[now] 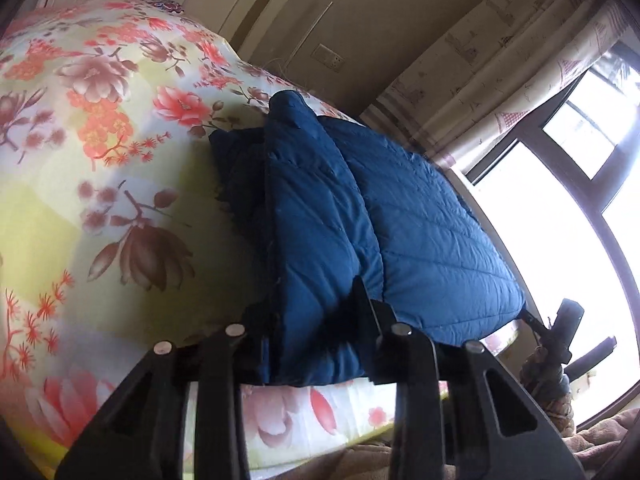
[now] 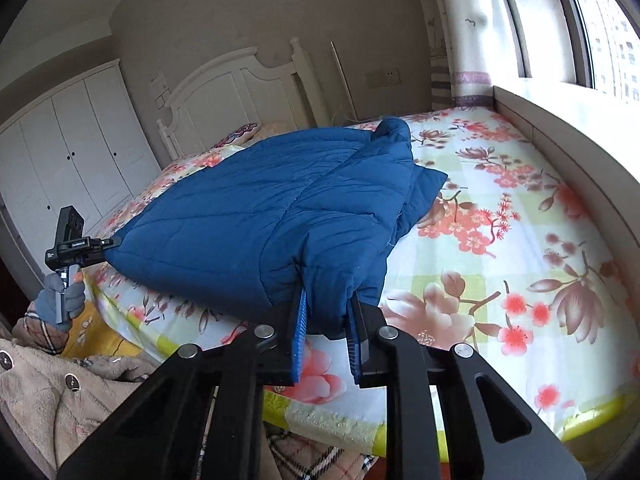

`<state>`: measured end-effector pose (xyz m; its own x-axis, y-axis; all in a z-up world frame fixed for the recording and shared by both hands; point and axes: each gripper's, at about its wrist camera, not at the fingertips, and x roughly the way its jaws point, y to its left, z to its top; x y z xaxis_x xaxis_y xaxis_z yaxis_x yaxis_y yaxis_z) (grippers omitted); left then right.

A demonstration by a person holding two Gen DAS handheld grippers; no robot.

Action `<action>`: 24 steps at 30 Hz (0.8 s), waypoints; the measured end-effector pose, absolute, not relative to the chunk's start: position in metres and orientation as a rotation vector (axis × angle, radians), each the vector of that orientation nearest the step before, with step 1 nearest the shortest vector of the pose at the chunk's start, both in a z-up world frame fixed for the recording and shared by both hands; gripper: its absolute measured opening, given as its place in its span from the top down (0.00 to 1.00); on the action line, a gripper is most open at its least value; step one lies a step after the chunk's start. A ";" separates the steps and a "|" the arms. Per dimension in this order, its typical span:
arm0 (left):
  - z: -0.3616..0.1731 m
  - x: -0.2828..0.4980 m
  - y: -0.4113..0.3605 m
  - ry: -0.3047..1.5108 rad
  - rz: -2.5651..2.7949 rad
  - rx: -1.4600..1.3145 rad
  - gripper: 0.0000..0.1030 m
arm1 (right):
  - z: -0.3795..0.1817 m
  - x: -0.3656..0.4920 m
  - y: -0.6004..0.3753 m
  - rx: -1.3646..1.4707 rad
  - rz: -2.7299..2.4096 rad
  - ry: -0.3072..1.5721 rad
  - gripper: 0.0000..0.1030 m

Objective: Fold large clothes

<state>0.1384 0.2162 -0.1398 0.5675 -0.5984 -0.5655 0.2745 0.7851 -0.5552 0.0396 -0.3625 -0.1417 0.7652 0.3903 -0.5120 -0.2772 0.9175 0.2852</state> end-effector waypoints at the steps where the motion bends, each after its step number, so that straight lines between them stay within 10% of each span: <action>1: -0.141 0.131 0.218 0.819 -0.527 -0.427 0.71 | -0.141 0.036 -0.362 0.202 0.380 0.604 0.81; 5: -0.144 0.112 0.225 0.819 -0.518 -0.453 0.69 | -0.147 0.024 -0.363 0.215 0.403 0.622 0.81; 8: -0.146 0.110 0.235 0.818 -0.464 -0.447 0.44 | -0.147 0.026 -0.366 0.197 0.357 0.662 0.73; 10: -0.132 0.105 0.243 0.763 -0.357 -0.441 0.14 | -0.133 0.027 -0.369 0.121 0.245 0.657 0.39; 12: -0.108 0.099 0.243 0.658 -0.253 -0.387 0.04 | -0.105 0.029 -0.367 0.041 0.148 0.574 0.31; 24: -0.001 0.224 0.040 0.592 -0.247 0.063 0.02 | -0.021 0.230 -0.237 0.030 0.135 0.563 0.16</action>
